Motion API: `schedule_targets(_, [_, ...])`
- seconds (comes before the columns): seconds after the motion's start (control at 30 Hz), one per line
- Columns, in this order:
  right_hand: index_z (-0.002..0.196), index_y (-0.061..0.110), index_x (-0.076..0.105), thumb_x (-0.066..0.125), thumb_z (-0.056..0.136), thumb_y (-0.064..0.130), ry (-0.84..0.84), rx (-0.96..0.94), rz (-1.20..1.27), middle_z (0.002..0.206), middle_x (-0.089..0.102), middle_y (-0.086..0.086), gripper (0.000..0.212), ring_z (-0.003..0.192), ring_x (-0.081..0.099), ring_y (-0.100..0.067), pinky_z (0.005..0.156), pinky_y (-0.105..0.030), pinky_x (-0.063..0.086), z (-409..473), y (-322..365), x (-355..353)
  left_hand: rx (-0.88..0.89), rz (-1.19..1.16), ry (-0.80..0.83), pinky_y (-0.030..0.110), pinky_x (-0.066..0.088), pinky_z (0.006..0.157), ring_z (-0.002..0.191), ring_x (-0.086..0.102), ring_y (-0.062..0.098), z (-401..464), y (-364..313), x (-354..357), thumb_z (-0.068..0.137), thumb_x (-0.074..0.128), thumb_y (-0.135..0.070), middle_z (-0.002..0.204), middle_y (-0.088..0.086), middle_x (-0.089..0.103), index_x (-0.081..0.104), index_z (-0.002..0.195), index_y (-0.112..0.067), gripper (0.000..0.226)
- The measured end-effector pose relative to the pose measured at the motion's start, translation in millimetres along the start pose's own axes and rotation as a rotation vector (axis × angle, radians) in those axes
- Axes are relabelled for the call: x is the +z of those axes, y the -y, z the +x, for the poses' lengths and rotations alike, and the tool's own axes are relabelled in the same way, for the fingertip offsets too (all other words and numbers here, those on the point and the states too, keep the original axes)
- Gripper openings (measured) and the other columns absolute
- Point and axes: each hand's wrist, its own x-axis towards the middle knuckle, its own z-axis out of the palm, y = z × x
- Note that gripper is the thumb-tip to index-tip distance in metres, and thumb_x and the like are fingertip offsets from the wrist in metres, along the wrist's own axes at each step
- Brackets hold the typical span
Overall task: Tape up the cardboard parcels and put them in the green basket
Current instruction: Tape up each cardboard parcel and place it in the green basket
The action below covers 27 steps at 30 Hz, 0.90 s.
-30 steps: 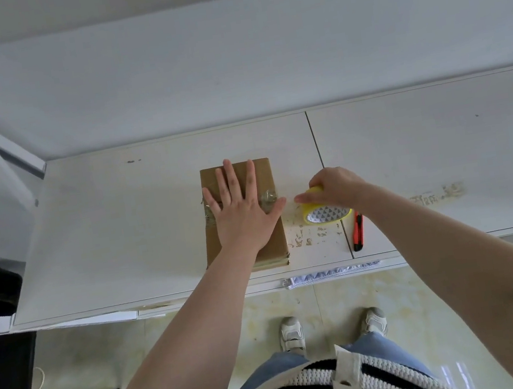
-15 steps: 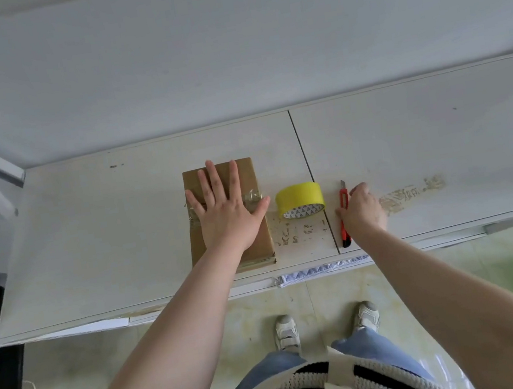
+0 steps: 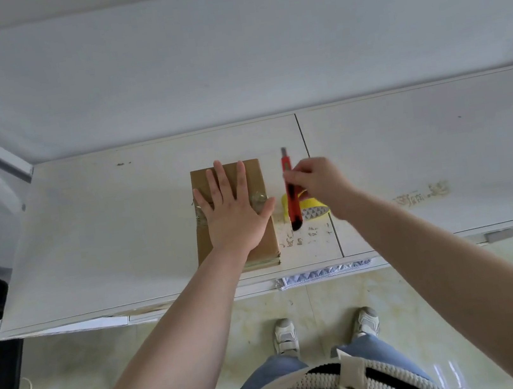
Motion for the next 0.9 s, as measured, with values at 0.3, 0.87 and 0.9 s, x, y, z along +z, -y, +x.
schedule_targets(0.3, [0.079, -0.015, 0.060, 0.059, 0.091, 0.017, 0.112, -0.052, -0.373, 0.081, 0.051, -0.011, 0.033, 0.067, 0.047, -0.025, 0.059, -0.031, 0.040, -5.8, -22.2, 2.0, 0.001, -0.008, 0.014, 0.062, -0.009, 0.116, 0.147, -0.025, 0.033, 0.6, 0.8, -0.1, 0.087, 0.006, -0.077, 0.157, 0.014, -0.032, -0.024, 0.152, -0.026, 0.087])
schedule_targets(0.87, [0.081, -0.012, 0.061, 0.057, 0.089, 0.016, 0.129, -0.021, -0.432, 0.082, 0.049, -0.012, 0.030, 0.066, 0.046, -0.023, 0.059, -0.032, 0.039, 6.8, -24.3, 4.6, -0.002, 0.002, -0.011, 0.062, -0.008, 0.116, 0.146, -0.025, 0.032, 0.8, 1.8, 2.7, 0.088, 0.004, -0.077, 0.157, 0.014, -0.032, -0.025, 0.151, -0.027, 0.086])
schedule_targets(0.9, [0.078, -0.008, 0.060, 0.055, 0.093, 0.017, 0.067, -0.038, -0.335, 0.077, 0.051, -0.012, 0.030, 0.064, 0.046, -0.022, 0.058, -0.031, 0.039, 6.2, -27.1, 4.9, -0.002, 0.000, -0.007, 0.062, -0.010, 0.116, 0.146, -0.026, 0.032, 1.0, 2.0, 3.2, 0.088, 0.005, -0.077, 0.157, 0.014, -0.033, -0.025, 0.151, -0.027, 0.086])
